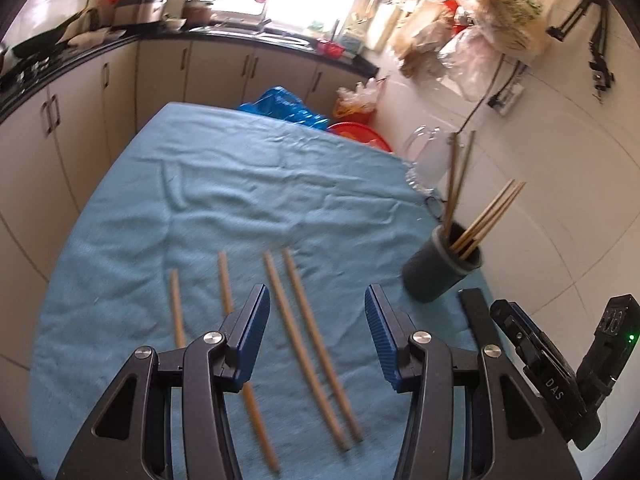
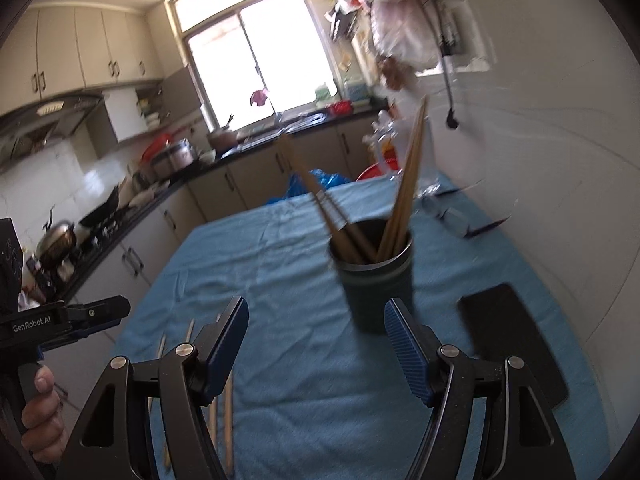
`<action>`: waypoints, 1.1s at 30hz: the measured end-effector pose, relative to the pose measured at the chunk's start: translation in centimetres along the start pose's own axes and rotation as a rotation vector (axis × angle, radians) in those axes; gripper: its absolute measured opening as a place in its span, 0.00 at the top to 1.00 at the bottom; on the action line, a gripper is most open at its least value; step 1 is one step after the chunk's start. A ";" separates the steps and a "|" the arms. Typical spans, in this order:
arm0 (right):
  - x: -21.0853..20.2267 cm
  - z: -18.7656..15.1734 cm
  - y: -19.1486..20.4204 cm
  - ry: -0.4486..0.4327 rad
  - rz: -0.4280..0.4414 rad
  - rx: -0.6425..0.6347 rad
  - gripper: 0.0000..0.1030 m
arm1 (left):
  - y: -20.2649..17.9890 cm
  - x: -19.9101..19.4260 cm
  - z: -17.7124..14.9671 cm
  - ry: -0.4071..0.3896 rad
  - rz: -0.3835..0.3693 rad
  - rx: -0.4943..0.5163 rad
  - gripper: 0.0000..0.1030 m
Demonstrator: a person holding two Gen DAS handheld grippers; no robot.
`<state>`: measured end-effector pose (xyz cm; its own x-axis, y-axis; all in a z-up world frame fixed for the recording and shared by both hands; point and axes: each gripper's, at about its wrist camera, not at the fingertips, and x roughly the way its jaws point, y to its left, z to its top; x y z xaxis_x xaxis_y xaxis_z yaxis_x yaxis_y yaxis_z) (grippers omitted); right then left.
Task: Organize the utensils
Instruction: 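Move both open tools back over the remaining chopsticks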
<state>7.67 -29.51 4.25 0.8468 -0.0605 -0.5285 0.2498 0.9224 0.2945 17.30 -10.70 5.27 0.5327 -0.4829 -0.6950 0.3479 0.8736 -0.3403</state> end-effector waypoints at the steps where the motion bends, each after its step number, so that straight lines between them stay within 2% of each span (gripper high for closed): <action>1: 0.3 -0.3 0.4 0.012 0.000 -0.009 0.27 | 0.6 0.0 -0.3 0.004 0.006 -0.008 0.53; 8: 1.7 -1.6 1.8 0.074 0.041 -0.027 0.27 | 3.9 0.6 -1.8 0.039 0.033 -0.065 0.53; 10: 2.2 -1.7 1.8 0.097 0.062 -0.020 0.33 | 4.6 0.9 -1.9 0.049 0.037 -0.081 0.53; 13: 3.0 -2.0 2.0 0.145 0.093 -0.003 0.37 | 5.2 1.9 -1.9 0.081 0.044 -0.089 0.53; 18: 3.1 -2.3 2.7 0.150 0.098 -0.015 0.37 | 6.1 5.2 -1.7 0.171 0.070 -0.103 0.54; 21: 3.3 -2.5 2.9 0.157 0.101 -0.018 0.37 | 6.7 7.3 -1.4 0.224 0.077 -0.120 0.60; 27: 3.3 -2.6 3.0 0.166 0.107 -0.027 0.37 | 7.2 10.8 -0.7 0.292 0.150 -0.129 0.73; 28: 3.4 -2.6 3.0 0.167 0.108 -0.027 0.37 | 7.1 11.2 -0.6 0.295 0.151 -0.120 0.75; 29: 3.4 -2.6 3.0 0.167 0.107 -0.027 0.37 | 7.0 11.4 -0.5 0.287 0.163 -0.106 0.82; 32: 3.6 -2.5 3.1 0.173 0.110 -0.028 0.37 | 6.3 12.1 -0.2 0.294 0.220 -0.057 0.93; 33: 3.8 -2.5 3.1 0.178 0.113 -0.030 0.37 | 6.2 12.2 -0.2 0.292 0.234 -0.047 0.93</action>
<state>10.49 -25.89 1.20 0.7718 0.1097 -0.6263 0.1418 0.9305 0.3377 25.77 -11.15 -5.46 0.3484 -0.2382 -0.9066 0.2033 0.9633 -0.1750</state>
